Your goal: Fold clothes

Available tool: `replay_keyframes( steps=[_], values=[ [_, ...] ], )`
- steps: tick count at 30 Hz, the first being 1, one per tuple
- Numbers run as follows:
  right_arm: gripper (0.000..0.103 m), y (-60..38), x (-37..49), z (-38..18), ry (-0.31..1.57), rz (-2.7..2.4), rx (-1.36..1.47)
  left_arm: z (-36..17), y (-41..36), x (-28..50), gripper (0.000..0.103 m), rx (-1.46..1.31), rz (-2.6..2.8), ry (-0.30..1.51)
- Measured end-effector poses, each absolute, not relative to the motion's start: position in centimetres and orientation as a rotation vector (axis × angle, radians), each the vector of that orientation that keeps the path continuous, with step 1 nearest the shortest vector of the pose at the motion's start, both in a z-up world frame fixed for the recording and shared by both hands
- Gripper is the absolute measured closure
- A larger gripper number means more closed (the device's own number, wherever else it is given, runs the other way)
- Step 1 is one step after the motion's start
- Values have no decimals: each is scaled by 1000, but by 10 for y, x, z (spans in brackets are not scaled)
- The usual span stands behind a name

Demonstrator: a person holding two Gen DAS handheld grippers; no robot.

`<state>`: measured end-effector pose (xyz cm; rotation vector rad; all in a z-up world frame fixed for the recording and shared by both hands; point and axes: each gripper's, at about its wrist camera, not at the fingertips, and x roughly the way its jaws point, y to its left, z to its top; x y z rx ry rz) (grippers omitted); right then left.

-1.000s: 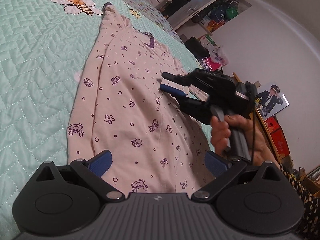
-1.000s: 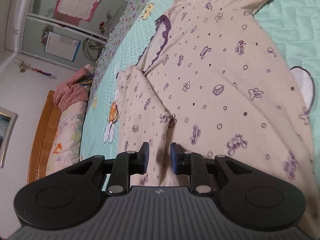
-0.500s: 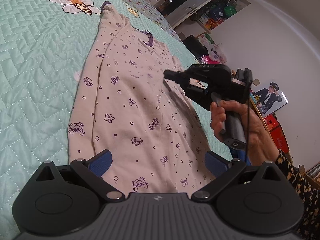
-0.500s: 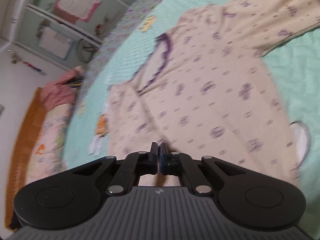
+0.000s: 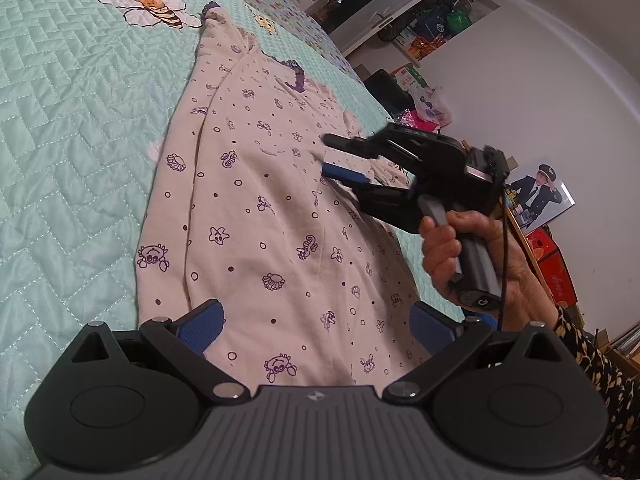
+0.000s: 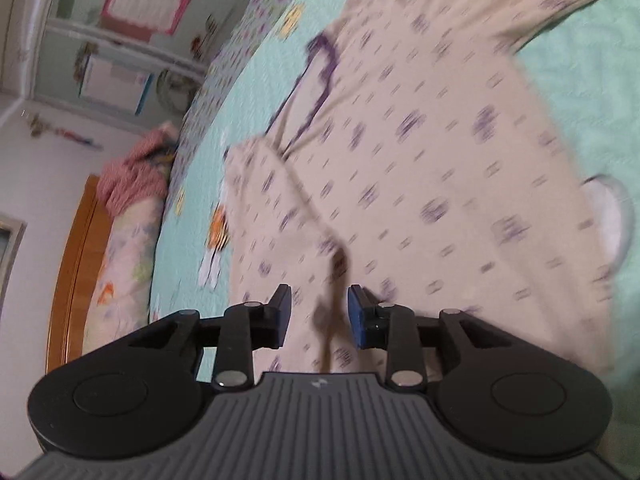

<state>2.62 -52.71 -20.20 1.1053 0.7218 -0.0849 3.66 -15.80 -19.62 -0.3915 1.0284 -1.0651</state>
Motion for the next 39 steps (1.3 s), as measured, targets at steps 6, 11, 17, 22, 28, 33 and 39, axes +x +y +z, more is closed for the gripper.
replay_keyframes(
  steps=[6,11,17,22,28,33,39],
  values=[
    [103,-515,39,-183,735,-112,955,-196,-158,36,1,-370,-1073,1029],
    [103,-530,48,-183,754,-121,962,-195,-158,34,1,-343,-1080,1032],
    [88,-540,40,-197,752,-130,1016,-194,-156,34,1,-346,-1084,1033],
    [83,-537,13,-171,699,-227,917,-176,-151,28,2,-357,-1101,972],
    [83,-523,31,-138,609,-123,812,-164,-162,15,1,-470,-1238,921],
    [83,-519,88,-156,649,-77,852,-198,-180,24,2,-382,-1137,1052],
    [83,-515,154,-183,705,-51,904,-200,-179,28,1,-393,-1177,1058]
  ],
)
